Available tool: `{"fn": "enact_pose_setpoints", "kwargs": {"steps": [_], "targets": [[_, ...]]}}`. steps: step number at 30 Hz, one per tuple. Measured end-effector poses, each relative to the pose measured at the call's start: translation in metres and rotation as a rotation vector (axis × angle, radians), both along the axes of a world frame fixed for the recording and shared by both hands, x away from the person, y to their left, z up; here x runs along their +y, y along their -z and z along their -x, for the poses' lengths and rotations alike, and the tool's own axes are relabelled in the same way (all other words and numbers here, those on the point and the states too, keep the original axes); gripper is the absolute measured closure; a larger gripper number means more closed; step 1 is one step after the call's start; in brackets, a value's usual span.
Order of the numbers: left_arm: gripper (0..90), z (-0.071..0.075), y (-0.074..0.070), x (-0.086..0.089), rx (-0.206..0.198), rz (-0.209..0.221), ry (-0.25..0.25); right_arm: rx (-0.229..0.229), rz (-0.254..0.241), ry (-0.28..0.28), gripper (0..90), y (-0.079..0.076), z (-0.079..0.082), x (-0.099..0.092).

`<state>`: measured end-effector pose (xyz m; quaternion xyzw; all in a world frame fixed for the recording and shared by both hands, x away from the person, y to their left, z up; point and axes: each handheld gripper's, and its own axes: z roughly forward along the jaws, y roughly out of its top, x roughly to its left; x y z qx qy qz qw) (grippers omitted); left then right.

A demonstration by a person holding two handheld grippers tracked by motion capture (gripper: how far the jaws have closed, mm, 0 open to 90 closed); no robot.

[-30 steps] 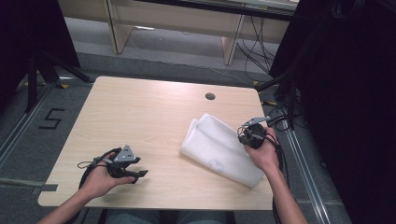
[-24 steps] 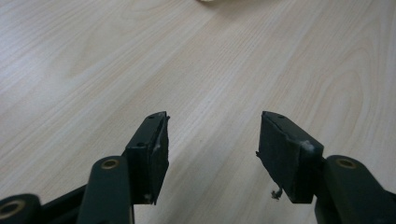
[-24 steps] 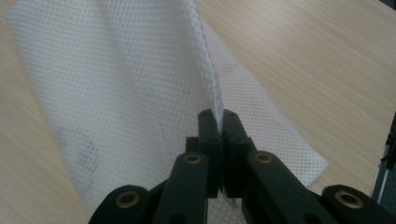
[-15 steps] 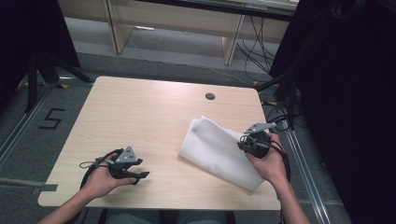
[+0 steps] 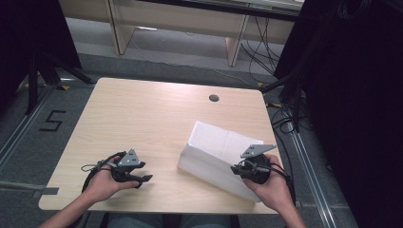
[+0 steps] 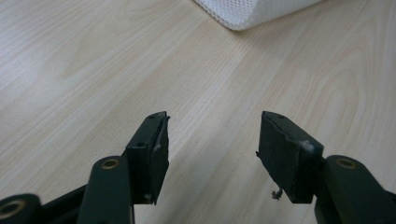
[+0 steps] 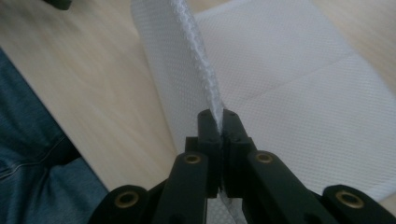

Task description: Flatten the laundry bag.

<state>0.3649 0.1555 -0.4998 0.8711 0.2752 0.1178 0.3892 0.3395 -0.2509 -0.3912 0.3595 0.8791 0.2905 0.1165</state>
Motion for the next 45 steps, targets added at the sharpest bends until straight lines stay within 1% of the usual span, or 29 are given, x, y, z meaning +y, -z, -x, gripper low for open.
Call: {"fn": "enact_pose_setpoints", "kwargs": {"steps": [1,2,3,4,5,6,7,8,9,11,12,15,16,18,19,23,25,29,30,31,34,35,36,39,41,42,43,44,45], "targets": [[42.4,0.000,0.000,0.000,0.000,-0.001,0.000,0.007,-0.008,-0.003,89.3,0.003,0.004,0.002],[42.4,0.000,0.000,0.000,-0.001,0.000,0.000,0.021,0.008,-0.029,89.2,0.005,0.006,0.003],[42.4,0.000,0.000,0.000,-0.001,0.000,0.000,0.015,-0.014,-0.035,89.1,0.011,0.009,0.006],[42.4,0.000,0.000,0.000,-0.001,-0.002,-0.001,0.052,0.006,-0.049,89.0,0.012,0.013,0.007],[42.4,0.000,0.000,0.000,-0.002,-0.002,0.000,0.093,-0.018,-0.044,88.8,0.015,0.018,0.011],[42.4,0.000,0.000,0.000,-0.002,-0.002,0.000,0.115,-0.004,-0.053,88.6,0.018,0.020,0.013],[42.4,0.000,0.000,0.000,-0.001,-0.003,0.000,0.115,-0.004,-0.053,88.6,0.018,0.020,0.013],[42.3,0.000,0.000,0.000,-0.001,-0.002,0.000,0.098,-0.010,-0.081,88.5,0.024,0.021,0.014],[42.3,0.000,0.000,0.000,0.000,-0.001,0.000,0.137,0.009,-0.102,88.5,0.030,0.025,0.017],[42.3,0.000,0.000,0.000,0.000,-0.001,0.000,0.166,0.018,-0.122,88.2,0.037,0.029,0.021],[42.3,0.000,0.000,0.000,-0.002,-0.002,0.001,0.195,0.020,-0.112,88.1,0.041,0.031,0.024],[42.2,0.000,0.000,0.000,-0.002,-0.001,0.001,0.219,0.039,-0.137,87.7,0.053,0.032,0.027],[42.2,0.000,0.000,0.000,-0.002,-0.001,0.001,0.219,0.039,-0.137,87.7,0.053,0.032,0.027],[42.1,0.000,0.000,0.000,-0.002,-0.002,0.000,0.256,0.048,-0.135,87.4,0.061,0.033,0.029],[42.1,0.000,0.000,0.000,-0.002,-0.002,0.000,0.293,0.045,-0.113,87.4,0.062,0.034,0.031],[42.1,0.000,0.000,0.000,-0.007,-0.009,0.001,0.299,0.074,-0.113,87.4,0.068,0.030,0.033],[42.1,0.000,0.000,0.000,-0.007,-0.009,0.001,0.271,0.091,-0.118,87.4,0.071,0.024,0.032],[42.0,0.000,0.000,0.000,-0.002,-0.001,0.001,0.256,0.107,-0.109,87.3,0.074,0.015,0.031],[42.0,0.000,0.000,0.000,-0.003,-0.006,0.001,0.264,0.105,-0.100,87.3,0.074,0.014,0.031],[42.0,0.000,0.000,0.000,-0.002,-0.002,0.003,0.248,0.114,-0.104,87.2,0.075,0.011,0.030],[42.0,0.000,0.000,0.000,-0.007,-0.010,0.002,0.247,0.124,-0.095,87.1,0.075,0.008,0.029],[42.0,0.000,0.000,0.000,-0.007,-0.009,0.003,0.260,0.129,-0.086,86.8,0.075,0.005,0.030],[42.0,0.001,0.000,-0.001,0.007,-0.001,-0.013,0.260,0.129,-0.086,86.8,0.075,0.005,0.030],[42.0,0.000,0.000,0.000,-0.005,-0.007,0.001,0.248,0.150,-0.103,85.8,0.078,0.005,0.032],[42.0,0.000,0.000,0.000,-0.004,-0.006,0.003,0.263,0.134,-0.099,85.0,0.076,0.009,0.034],[42.0,0.000,0.000,0.000,-0.005,-0.009,0.004,0.256,0.137,-0.113,84.8,0.075,0.010,0.033],[42.1,0.001,0.001,-0.002,0.014,0.014,-0.009,0.263,0.122,-0.112,84.4,0.075,0.013,0.034],[42.3,0.002,0.000,-0.003,0.018,0.021,-0.010,0.267,0.112,-0.120,83.9,0.073,0.014,0.035],[42.6,0.002,-0.001,-0.004,0.025,0.046,0.000,0.266,0.106,-0.123,83.7,0.072,0.016,0.035]]}}
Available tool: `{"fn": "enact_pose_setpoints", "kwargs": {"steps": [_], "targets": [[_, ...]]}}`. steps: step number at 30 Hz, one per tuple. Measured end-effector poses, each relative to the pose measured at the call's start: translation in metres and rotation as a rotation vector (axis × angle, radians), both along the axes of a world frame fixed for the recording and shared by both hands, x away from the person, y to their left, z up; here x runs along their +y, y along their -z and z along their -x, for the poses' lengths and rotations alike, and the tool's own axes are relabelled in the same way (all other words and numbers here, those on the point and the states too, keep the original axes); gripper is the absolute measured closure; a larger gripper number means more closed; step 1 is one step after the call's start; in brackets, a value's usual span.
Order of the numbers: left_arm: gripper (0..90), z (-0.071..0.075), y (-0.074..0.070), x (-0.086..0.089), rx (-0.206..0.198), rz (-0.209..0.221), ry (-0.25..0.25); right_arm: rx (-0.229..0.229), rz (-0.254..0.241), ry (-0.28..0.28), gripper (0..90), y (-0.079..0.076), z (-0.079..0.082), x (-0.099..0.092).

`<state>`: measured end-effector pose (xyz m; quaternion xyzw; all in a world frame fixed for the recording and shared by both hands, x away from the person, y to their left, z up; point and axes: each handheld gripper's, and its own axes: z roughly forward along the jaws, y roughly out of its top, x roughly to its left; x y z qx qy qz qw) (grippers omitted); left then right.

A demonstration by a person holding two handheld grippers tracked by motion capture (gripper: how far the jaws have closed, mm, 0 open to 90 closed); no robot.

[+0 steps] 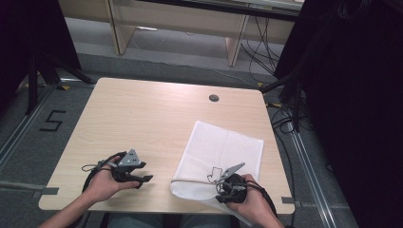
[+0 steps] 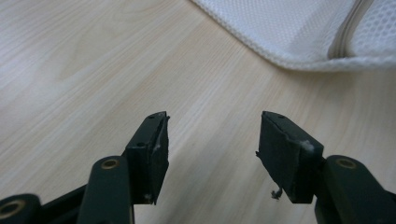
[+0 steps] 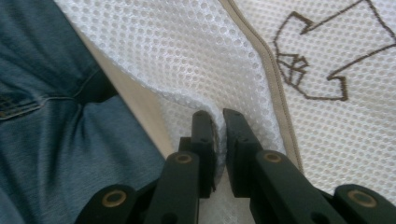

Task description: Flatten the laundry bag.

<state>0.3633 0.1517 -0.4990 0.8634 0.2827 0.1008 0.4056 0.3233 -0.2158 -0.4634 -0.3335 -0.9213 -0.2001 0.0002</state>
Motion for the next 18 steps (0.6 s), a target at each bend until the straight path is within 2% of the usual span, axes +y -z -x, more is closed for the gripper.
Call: {"fn": "enact_pose_setpoints", "kwargs": {"steps": [1,2,3,4,5,6,7,8,9,12,13,14,15,16,17,18], "targets": [[43.5,0.000,0.000,0.000,0.000,0.000,0.000,0.007,-0.006,-0.002,83.6,-0.002,0.001,0.000],[43.5,0.002,-0.001,-0.004,0.004,0.046,-0.006,0.007,-0.006,-0.002,83.6,-0.002,0.001,0.000],[44.6,0.002,-0.005,-0.010,-0.013,0.074,0.006,0.006,-0.014,-0.010,82.7,-0.004,0.003,0.000],[45.3,0.002,-0.005,-0.010,-0.013,0.074,0.006,0.006,-0.014,-0.010,82.7,-0.004,0.003,0.000],[45.3,0.003,-0.009,-0.015,-0.043,0.074,0.016,0.013,-0.023,-0.016,81.5,-0.005,0.005,0.001],[47.7,0.002,-0.012,-0.018,-0.069,0.055,0.028,0.047,-0.047,-0.021,76.7,-0.010,0.009,0.002],[47.7,0.003,-0.015,-0.023,-0.082,0.075,0.033,0.047,-0.047,-0.021,76.7,-0.010,0.009,0.002],[48.8,0.004,-0.017,-0.026,-0.096,0.077,0.039,0.055,-0.068,-0.026,73.6,-0.013,0.010,0.003],[51.5,0.004,-0.018,-0.029,-0.087,0.087,0.044,0.048,-0.110,-0.012,68.5,-0.023,0.011,0.002],[53.6,0.005,-0.017,-0.034,-0.080,0.089,0.053,0.030,-0.169,0.027,61.0,-0.037,0.010,-0.002],[54.1,0.005,-0.017,-0.035,-0.073,0.084,0.060,0.046,-0.189,0.048,60.0,-0.043,0.011,-0.004],[54.6,0.004,-0.017,-0.036,-0.072,0.077,0.064,-0.027,-0.209,0.029,59.3,-0.045,0.006,-0.007],[54.6,0.004,-0.017,-0.037,-0.085,0.078,0.057,-0.027,-0.209,0.029,59.3,-0.045,0.006,-0.007],[56.0,0.003,-0.019,-0.038,-0.081,0.085,0.060,-0.057,-0.248,0.023,59.2,-0.051,0.000,-0.012],[57.1,0.002,-0.020,-0.039,-0.093,0.078,0.072,-0.067,-0.245,0.046,59.9,-0.053,-0.003,-0.015],[58.5,0.002,-0.020,-0.039,-0.093,0.078,0.072,-0.067,-0.245,0.046,59.9,-0.053,-0.003,-0.015]]}}
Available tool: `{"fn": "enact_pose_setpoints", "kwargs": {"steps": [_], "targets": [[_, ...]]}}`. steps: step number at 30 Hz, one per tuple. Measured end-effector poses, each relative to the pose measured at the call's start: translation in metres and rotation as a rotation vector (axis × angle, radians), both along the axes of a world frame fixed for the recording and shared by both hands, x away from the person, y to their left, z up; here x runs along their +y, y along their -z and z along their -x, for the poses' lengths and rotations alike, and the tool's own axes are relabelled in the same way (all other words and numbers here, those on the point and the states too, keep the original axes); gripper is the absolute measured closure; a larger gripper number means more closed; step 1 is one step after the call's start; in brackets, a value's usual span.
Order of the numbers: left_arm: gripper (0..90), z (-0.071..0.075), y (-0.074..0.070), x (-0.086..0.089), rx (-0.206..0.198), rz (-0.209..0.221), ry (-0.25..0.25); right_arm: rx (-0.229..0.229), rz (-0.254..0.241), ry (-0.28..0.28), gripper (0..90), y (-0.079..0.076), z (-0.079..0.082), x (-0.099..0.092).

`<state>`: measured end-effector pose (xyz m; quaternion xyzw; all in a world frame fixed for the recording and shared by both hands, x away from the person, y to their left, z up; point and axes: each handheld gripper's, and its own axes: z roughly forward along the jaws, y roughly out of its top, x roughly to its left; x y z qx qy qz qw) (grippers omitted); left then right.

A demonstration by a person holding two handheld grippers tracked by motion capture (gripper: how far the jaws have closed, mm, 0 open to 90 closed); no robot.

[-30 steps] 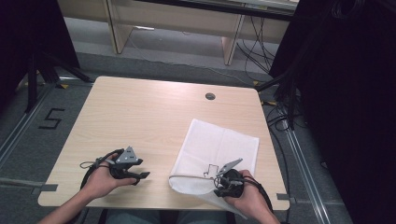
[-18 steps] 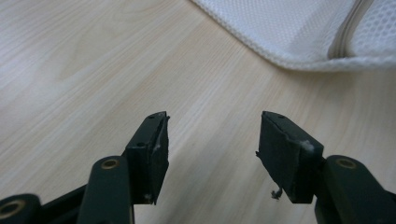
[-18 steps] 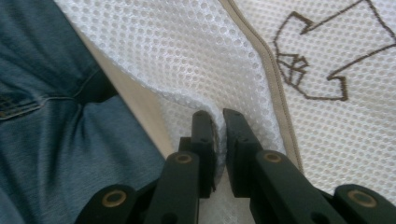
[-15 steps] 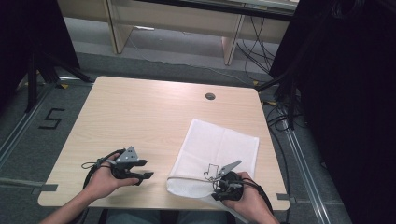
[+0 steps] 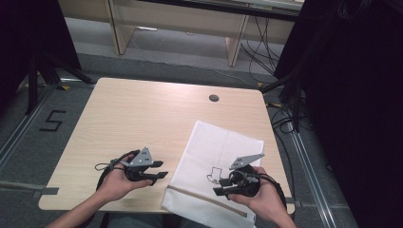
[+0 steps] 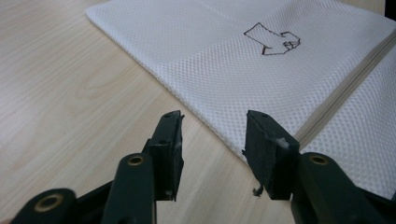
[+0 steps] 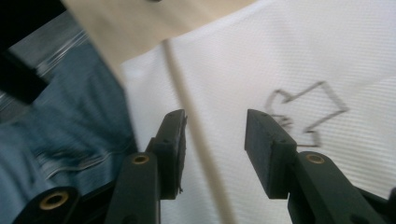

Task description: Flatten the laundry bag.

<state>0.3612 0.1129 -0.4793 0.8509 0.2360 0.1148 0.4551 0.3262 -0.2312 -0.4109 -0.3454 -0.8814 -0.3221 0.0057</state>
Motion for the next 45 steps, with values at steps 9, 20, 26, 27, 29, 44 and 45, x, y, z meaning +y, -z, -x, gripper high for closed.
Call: {"fn": "enact_pose_setpoints", "kwargs": {"steps": [9,20,26,27,29,44,45], "targets": [[76.7,0.007,0.008,-0.022,0.080,-0.004,0.091,0.103,0.230,0.210,90.0,0.037,-0.036,-0.029],[82.4,0.004,0.023,-0.043,0.119,-0.116,0.137,0.191,0.306,0.328,90.0,0.065,-0.045,-0.026],[82.4,0.004,0.027,-0.044,0.136,-0.160,0.136,0.159,0.323,0.324,90.0,0.065,-0.058,-0.017],[82.5,0.004,0.027,-0.044,0.136,-0.160,0.136,0.166,0.330,0.333,90.0,0.065,-0.060,-0.013],[82.9,-0.001,0.024,-0.039,0.132,-0.246,0.142,0.145,0.334,0.321,90.0,0.066,-0.065,-0.008],[84.5,-0.008,0.019,-0.014,0.194,-0.297,0.041,0.096,0.326,0.292,90.0,0.068,-0.098,0.030],[84.5,-0.009,0.019,-0.011,0.202,-0.291,0.026,0.078,0.313,0.271,90.0,0.069,-0.102,0.032]]}}
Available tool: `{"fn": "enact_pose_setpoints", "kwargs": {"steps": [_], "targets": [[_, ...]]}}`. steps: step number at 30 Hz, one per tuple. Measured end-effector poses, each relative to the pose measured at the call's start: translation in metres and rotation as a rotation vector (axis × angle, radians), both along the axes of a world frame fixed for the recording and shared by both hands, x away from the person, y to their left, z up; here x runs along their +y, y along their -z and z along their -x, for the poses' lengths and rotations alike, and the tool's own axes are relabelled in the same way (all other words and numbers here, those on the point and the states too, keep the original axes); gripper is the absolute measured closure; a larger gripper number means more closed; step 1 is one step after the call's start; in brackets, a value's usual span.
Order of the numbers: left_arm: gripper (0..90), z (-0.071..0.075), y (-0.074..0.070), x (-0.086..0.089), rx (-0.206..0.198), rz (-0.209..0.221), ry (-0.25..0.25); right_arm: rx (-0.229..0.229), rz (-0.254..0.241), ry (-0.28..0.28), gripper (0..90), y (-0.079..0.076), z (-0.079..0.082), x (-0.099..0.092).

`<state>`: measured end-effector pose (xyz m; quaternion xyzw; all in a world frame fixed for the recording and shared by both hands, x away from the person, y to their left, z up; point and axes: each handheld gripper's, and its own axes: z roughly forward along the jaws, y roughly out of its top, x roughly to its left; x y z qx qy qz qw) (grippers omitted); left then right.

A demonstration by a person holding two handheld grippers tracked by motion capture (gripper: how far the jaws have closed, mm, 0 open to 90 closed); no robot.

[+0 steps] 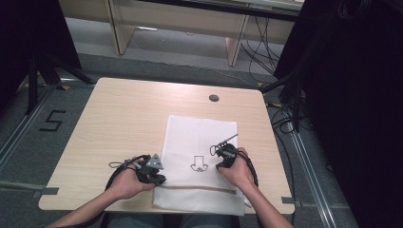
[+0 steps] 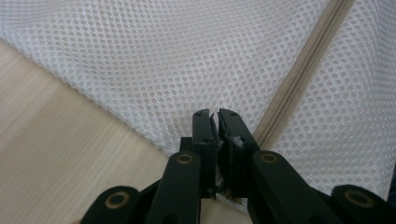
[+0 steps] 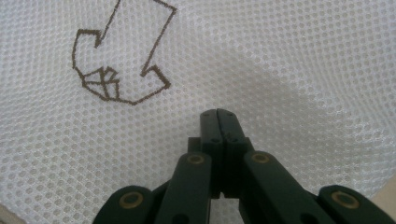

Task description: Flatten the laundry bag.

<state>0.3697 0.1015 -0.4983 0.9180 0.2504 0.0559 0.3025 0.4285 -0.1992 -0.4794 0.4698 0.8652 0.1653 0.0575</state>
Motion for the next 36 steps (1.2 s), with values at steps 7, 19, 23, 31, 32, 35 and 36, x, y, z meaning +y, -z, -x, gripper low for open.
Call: {"fn": "enact_pose_setpoints", "kwargs": {"steps": [7,19,23,31,32,35,36], "targets": [[83.2,-0.005,-0.002,0.025,0.027,-0.022,-0.107,-0.030,-0.057,-0.024,90.0,0.003,-0.020,0.027],[79.3,0.010,-0.017,0.028,-0.029,0.076,-0.135,-0.032,-0.062,-0.060,89.7,-0.016,0.014,0.004],[79.7,0.012,-0.008,0.027,0.009,0.039,-0.113,0.000,-0.041,-0.062,89.8,-0.007,0.028,-0.007],[80.1,0.010,-0.005,0.033,0.027,-0.029,-0.088,0.035,-0.034,-0.065,89.8,0.000,0.032,-0.003],[80.1,0.010,-0.005,0.037,0.040,-0.019,-0.102,0.026,-0.039,-0.086,89.8,0.001,0.032,0.000],[80.4,0.009,-0.004,0.046,0.054,-0.007,-0.112,0.013,-0.042,-0.101,89.8,0.001,0.033,0.006],[80.4,0.009,-0.004,0.046,0.054,-0.007,-0.112,0.009,-0.046,-0.109,89.8,0.002,0.033,0.008]]}}
